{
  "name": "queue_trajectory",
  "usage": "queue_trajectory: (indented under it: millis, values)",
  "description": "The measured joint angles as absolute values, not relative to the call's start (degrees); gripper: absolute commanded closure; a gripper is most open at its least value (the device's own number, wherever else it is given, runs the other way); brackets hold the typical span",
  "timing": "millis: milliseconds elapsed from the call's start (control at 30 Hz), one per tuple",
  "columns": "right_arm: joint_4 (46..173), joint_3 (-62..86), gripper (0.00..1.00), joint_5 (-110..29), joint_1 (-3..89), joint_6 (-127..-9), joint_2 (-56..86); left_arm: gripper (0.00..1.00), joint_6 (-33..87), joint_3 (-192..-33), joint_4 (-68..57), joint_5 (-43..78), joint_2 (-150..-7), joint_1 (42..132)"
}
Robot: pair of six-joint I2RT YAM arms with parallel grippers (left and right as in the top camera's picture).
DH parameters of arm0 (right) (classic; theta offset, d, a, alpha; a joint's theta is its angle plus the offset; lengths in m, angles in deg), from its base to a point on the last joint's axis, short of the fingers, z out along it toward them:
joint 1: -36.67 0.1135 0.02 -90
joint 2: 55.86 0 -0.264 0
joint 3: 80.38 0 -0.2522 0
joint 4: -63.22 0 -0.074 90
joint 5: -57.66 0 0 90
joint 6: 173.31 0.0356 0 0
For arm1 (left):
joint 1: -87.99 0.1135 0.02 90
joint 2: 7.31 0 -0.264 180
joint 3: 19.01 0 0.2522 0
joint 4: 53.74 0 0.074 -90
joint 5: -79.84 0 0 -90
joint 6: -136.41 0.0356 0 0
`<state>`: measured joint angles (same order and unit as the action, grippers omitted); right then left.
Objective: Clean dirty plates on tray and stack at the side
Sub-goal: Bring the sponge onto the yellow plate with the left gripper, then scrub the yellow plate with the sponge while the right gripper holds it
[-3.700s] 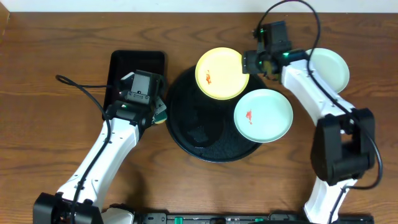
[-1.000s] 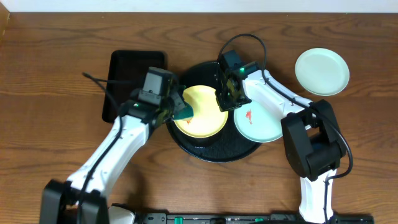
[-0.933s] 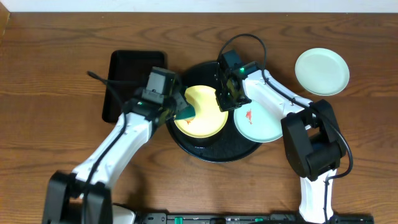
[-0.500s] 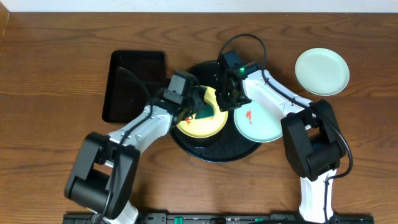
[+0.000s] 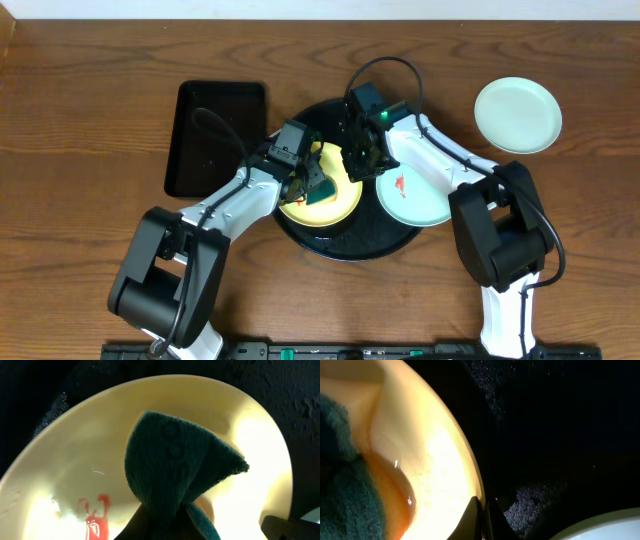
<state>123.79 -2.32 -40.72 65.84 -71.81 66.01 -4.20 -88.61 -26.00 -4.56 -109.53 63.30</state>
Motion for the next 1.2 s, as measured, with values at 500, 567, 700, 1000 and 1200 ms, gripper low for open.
queue_trajectory:
  millis: [500,567,700,1000,1200]
  values:
    - [123.90,-2.32,0.98,-41.33,66.78,-71.81,66.01,0.92,-3.19,-89.75,-18.59,-12.75,-109.00,62.58]
    - [123.90,-2.32,0.99,-41.40,66.84,-71.81,66.01,0.92,-3.08,-89.77,-17.23,-14.74,-108.76,62.58]
    - [123.90,-2.32,0.99,-41.60,67.00,-71.81,66.01,0.92,-2.64,-89.75,-15.51,-18.15,-108.06,62.43]
    - [123.99,-2.32,0.99,-41.27,67.15,-71.83,66.01,0.92,1.55,-88.70,-13.32,-26.79,-101.64,63.30]
    - [124.07,-2.32,0.99,-41.05,67.15,-71.81,66.01,0.92,1.90,-88.59,-14.57,-28.47,-94.86,63.98]
